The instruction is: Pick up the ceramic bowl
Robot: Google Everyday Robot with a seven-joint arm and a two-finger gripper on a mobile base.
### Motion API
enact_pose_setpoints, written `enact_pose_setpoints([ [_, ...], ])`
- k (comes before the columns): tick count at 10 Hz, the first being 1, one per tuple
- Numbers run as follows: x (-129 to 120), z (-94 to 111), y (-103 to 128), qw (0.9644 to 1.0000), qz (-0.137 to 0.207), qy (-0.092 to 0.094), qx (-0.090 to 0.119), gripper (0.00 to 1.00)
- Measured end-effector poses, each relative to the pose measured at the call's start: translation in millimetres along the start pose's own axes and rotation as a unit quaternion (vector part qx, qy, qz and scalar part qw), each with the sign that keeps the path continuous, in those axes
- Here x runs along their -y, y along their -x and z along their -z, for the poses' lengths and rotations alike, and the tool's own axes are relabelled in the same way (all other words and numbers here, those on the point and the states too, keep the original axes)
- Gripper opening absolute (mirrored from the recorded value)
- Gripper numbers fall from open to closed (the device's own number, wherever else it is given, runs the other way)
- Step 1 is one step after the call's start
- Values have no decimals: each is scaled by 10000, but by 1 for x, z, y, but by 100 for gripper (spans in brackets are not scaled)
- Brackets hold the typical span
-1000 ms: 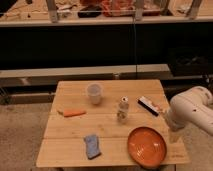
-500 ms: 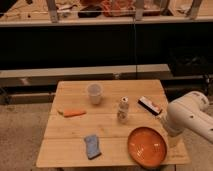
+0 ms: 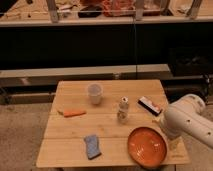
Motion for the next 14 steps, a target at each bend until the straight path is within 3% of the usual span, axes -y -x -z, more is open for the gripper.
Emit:
enact_pose_setpoints([
  [4,-3,-11,8,9982,600,30,-20,80],
  [11,-9,-38,18,9936,1125,30,-1,80],
  [14,-12,-56,23,9900,1407,-9,35,80],
])
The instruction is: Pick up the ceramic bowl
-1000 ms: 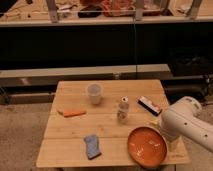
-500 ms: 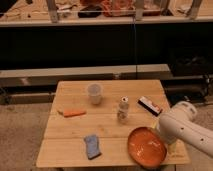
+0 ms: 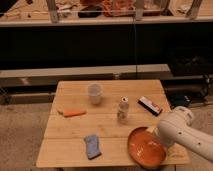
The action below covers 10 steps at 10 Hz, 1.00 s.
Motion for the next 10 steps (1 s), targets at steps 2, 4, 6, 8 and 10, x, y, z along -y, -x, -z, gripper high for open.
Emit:
enact_pose_setpoints([
  [2,-3,-5,2,9999,127,6,27,80],
  [4,-4,-9,4,9997,207,12,88,80],
  [6,-5,-16,6,9994,301,14,153,80],
  [8,-5,-19,7,9992,352,7,204,80],
  [10,-8,-24,8,9989,365,26,284,80],
])
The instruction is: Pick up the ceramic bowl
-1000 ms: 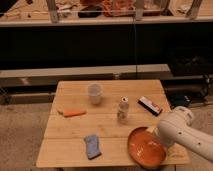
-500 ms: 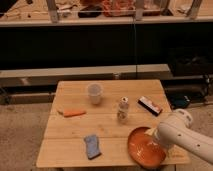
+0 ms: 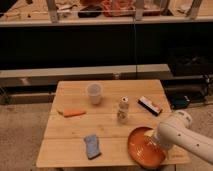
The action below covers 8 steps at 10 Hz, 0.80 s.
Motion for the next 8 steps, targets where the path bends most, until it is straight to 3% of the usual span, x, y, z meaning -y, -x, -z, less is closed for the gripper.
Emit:
enact_pose_setpoints([
  [8,-5,-15,4,9997,67,28,251,80],
])
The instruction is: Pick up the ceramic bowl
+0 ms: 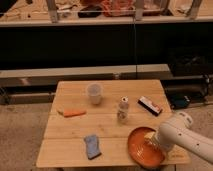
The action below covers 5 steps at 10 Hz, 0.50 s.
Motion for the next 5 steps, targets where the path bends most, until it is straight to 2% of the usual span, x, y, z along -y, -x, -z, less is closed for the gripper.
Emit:
enact_pose_setpoints([
  [4,-1,-5,3,10000,-4,13,63,80],
  [5,0,-6,3,10000,-3,9,74,76],
])
